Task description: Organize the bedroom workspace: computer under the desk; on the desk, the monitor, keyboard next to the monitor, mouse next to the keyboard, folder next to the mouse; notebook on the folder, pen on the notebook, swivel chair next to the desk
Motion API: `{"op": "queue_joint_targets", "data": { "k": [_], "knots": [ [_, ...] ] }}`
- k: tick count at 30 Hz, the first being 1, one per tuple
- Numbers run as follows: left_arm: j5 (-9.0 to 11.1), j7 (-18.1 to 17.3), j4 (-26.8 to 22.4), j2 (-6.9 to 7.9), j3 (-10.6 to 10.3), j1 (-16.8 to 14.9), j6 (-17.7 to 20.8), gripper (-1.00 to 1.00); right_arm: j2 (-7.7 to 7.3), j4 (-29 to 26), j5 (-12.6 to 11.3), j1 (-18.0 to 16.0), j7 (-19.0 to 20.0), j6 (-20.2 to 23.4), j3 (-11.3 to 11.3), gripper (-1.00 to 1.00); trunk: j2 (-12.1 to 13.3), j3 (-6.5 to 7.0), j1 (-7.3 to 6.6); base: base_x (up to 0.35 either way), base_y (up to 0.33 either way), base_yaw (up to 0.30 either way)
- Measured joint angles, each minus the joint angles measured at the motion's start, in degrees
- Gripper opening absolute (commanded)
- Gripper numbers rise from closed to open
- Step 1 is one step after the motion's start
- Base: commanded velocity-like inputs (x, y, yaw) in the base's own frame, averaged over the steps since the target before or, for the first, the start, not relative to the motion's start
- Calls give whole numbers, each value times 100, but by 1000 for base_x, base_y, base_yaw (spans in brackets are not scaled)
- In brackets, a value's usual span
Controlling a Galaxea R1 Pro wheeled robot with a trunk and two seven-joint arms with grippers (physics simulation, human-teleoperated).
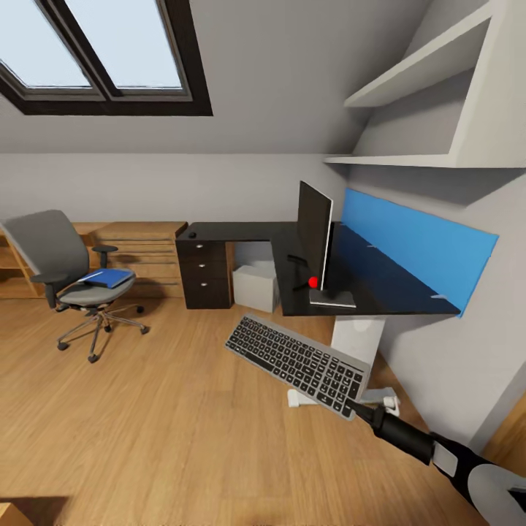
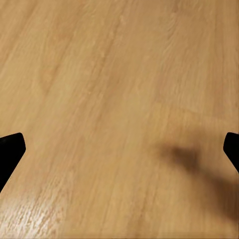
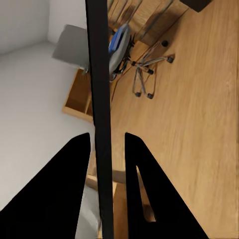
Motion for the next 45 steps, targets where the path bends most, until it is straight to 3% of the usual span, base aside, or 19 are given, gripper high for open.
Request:
{"op": "queue_joint_targets", "data": {
  "k": [4,8,12,17,20,25,45],
  "knots": [
    [-10,-7,0,0,-8,4,5,100,47,22,5,1,-118,-298,-20,-100,0,0,0,-9,5,0],
    [-18,-14,2,-5,-18,0,8,100,126,32,16,31,-474,-498,-31,-100,0,0,0,-2,1,0],
    [-8,-1,2,-1,-11,2,11,100,169,39,40,357,-963,-618,56,-100,159,70,-87,0,0,0],
    [0,4,1,0,-3,0,17,100,188,42,27,636,-1625,-1012,-4,-100,360,160,-197,0,0,0],
    [4,9,0,2,3,-1,18,100,192,40,13,769,-1790,-1165,-7,-100,480,215,-263,0,0,0],
    [5,12,4,61,9,2,20,100,356,33,11,839,-1871,-1311,17,-100,680,305,-373,0,0,0],
    [21,-4,8,77,18,2,57,100,453,35,-2,844,-2032,-1425,-6,-100,1483,667,-813,0,0,-38]
  ]
}}
